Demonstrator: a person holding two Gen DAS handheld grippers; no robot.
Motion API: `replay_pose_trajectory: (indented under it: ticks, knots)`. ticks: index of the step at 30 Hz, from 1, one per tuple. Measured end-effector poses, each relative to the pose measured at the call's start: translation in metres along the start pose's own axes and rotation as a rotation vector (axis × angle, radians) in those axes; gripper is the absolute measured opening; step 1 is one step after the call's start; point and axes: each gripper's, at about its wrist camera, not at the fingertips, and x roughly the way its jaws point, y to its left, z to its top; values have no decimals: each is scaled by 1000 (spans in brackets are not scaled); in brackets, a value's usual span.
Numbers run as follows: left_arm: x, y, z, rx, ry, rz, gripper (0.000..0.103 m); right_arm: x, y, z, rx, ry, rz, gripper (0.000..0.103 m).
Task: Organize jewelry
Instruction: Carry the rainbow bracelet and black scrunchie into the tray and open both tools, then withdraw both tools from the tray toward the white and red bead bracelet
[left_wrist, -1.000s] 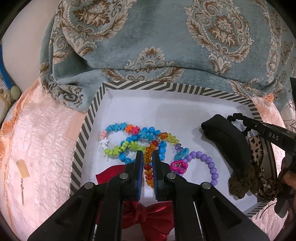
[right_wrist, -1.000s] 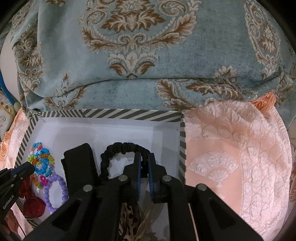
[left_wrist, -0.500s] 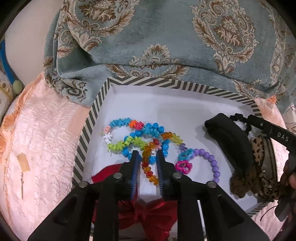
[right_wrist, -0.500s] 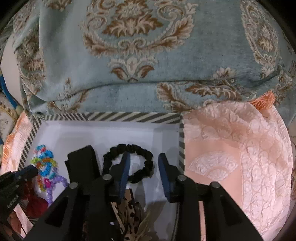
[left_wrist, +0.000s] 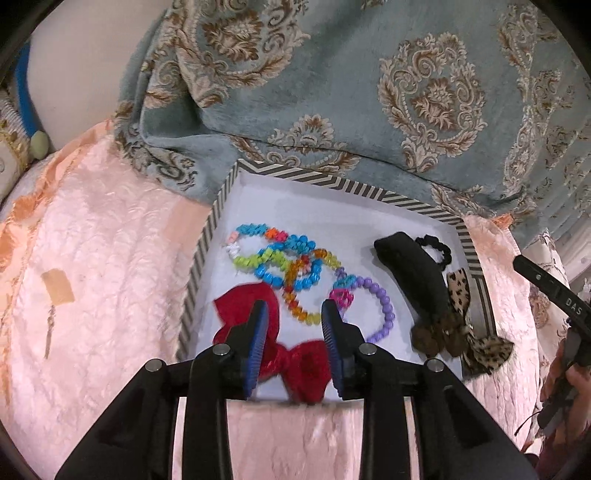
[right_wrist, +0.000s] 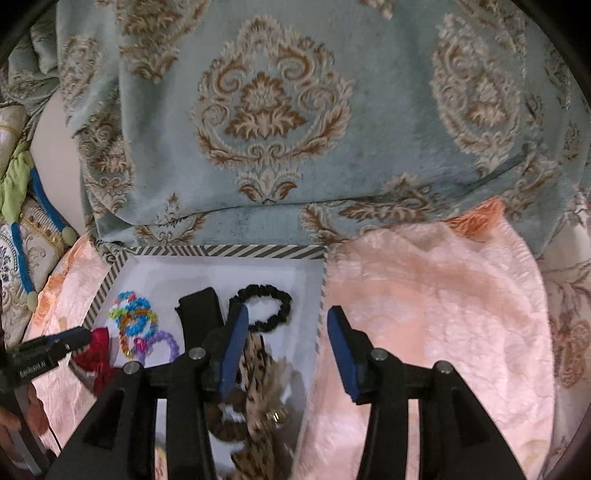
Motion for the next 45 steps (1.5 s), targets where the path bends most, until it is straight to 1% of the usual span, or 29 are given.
replay_pose_trajectory:
  ticks: [7,13,20,25,28,34,38,45]
  knots:
    - [-25,8,-18,-16,-9,-11,14,-39,-12,-27,-6,-3,-1,50]
    - [-39,4,-39,-8,-2,-14,14,-67,-22,-63,1,-3,-16,50]
    - [-46,-10,-64,16,18,-27,14,-80,-29,-112,12,50,-20,51]
    - [-44,-16,-83,13,48,-30,14,-80,-32,-146,24,103,-5,51]
    - [-40,-21,-93,10,68,-41,14,-81,-32,-161,25,118,-11,51]
    - [-33,-42,-109,35,104,-76,14,-79,-24,-177,25,143,15,51]
    - [-30,-56,-117,54,120,-93,14,-82,-13,-177,8,132,37,51]
    - [-25,-75,-126,77,138,-115,14,-81,-3,-179,-11,138,55,51]
